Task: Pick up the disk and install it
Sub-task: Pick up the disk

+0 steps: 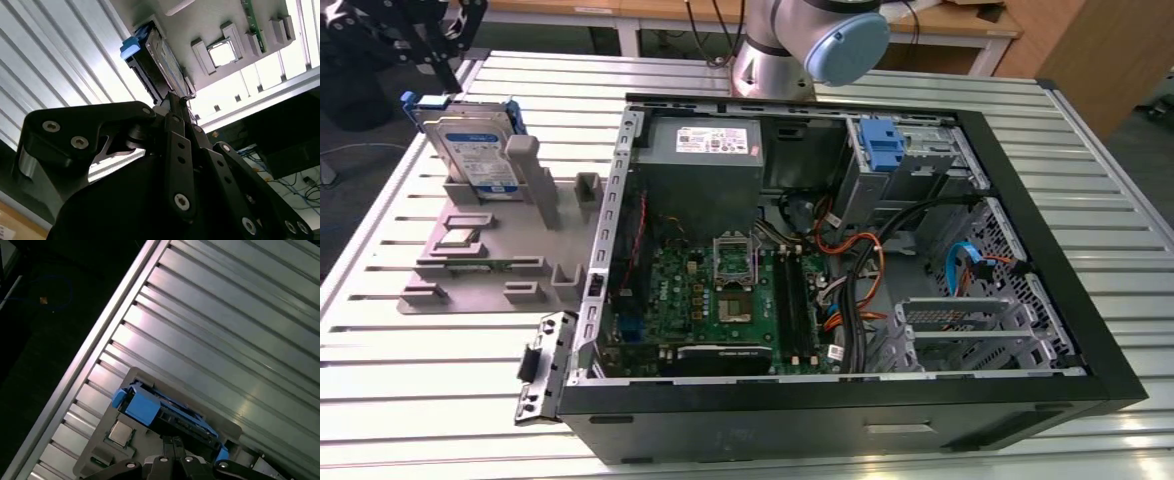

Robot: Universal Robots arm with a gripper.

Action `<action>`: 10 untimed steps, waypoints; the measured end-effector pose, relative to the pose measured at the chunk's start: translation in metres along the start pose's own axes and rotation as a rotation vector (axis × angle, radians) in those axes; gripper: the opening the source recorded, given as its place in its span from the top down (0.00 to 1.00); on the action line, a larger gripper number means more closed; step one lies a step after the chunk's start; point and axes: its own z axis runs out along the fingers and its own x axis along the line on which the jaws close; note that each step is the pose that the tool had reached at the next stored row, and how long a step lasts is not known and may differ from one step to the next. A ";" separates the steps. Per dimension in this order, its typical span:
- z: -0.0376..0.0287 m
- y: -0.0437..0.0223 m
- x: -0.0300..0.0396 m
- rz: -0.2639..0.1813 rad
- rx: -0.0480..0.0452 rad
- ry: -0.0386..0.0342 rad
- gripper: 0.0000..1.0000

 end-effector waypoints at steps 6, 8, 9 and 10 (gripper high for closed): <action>0.0009 0.0000 0.0000 -0.094 -0.0013 0.0023 0.89; 0.0011 0.0000 0.0001 -0.125 -0.0019 0.0030 0.89; 0.0012 0.0000 0.0001 -0.140 -0.0024 0.0032 0.89; 0.0014 0.0000 0.0001 -0.156 -0.0029 0.0034 0.89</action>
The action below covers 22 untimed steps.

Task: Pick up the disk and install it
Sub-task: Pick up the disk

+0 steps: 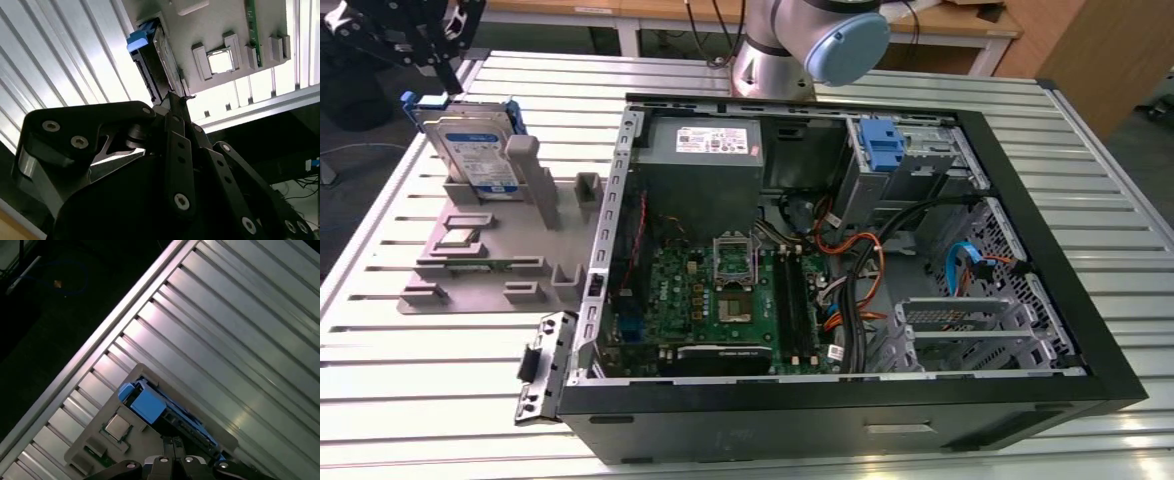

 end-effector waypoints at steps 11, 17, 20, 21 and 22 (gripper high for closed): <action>0.0012 0.0000 0.0000 -0.165 -0.0066 0.0009 0.89; 0.0022 -0.0001 0.0000 -0.252 -0.0126 -0.0012 0.89; 0.0026 -0.0001 0.0000 -0.295 -0.0154 -0.0020 0.89; 0.0027 -0.0001 0.0000 -0.310 -0.0161 -0.0020 0.89; 0.0028 -0.0001 0.0000 -0.326 -0.0170 -0.0020 0.89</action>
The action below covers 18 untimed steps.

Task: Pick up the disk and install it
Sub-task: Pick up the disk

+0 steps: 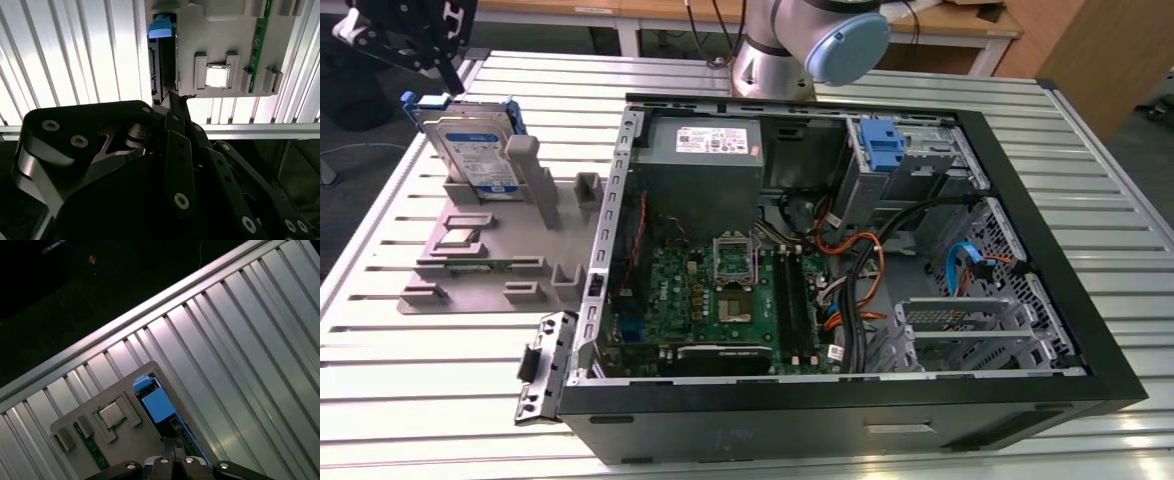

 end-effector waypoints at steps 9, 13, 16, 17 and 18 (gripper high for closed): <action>0.0006 0.0000 0.0000 -0.144 -0.0046 0.0040 0.89; 0.0008 0.0000 0.0000 -0.210 -0.0068 0.0061 0.89; 0.0010 0.0000 0.0000 -0.258 -0.0083 0.0074 0.89; 0.0011 0.0000 0.0000 -0.274 -0.0088 0.0077 0.89; 0.0011 0.0000 0.0000 -0.290 -0.0094 0.0082 0.89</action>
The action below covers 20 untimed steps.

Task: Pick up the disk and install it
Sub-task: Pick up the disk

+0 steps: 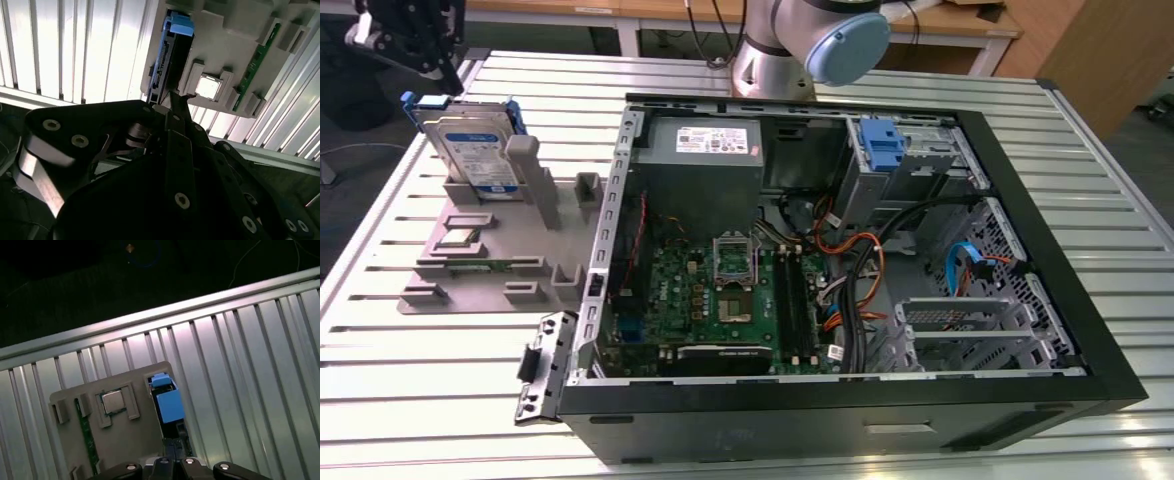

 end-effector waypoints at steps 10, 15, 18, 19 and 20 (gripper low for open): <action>0.0006 -0.0005 -0.0003 -0.050 -0.0016 0.0015 0.89; 0.0012 -0.0014 -0.0007 -0.058 -0.0019 0.0019 0.89; 0.0017 -0.0023 -0.0017 -0.058 -0.0018 0.0018 0.89; 0.0023 -0.0023 -0.0020 -0.060 -0.0017 0.0017 0.89; 0.0030 -0.0023 -0.0021 -0.060 -0.0019 0.0018 0.89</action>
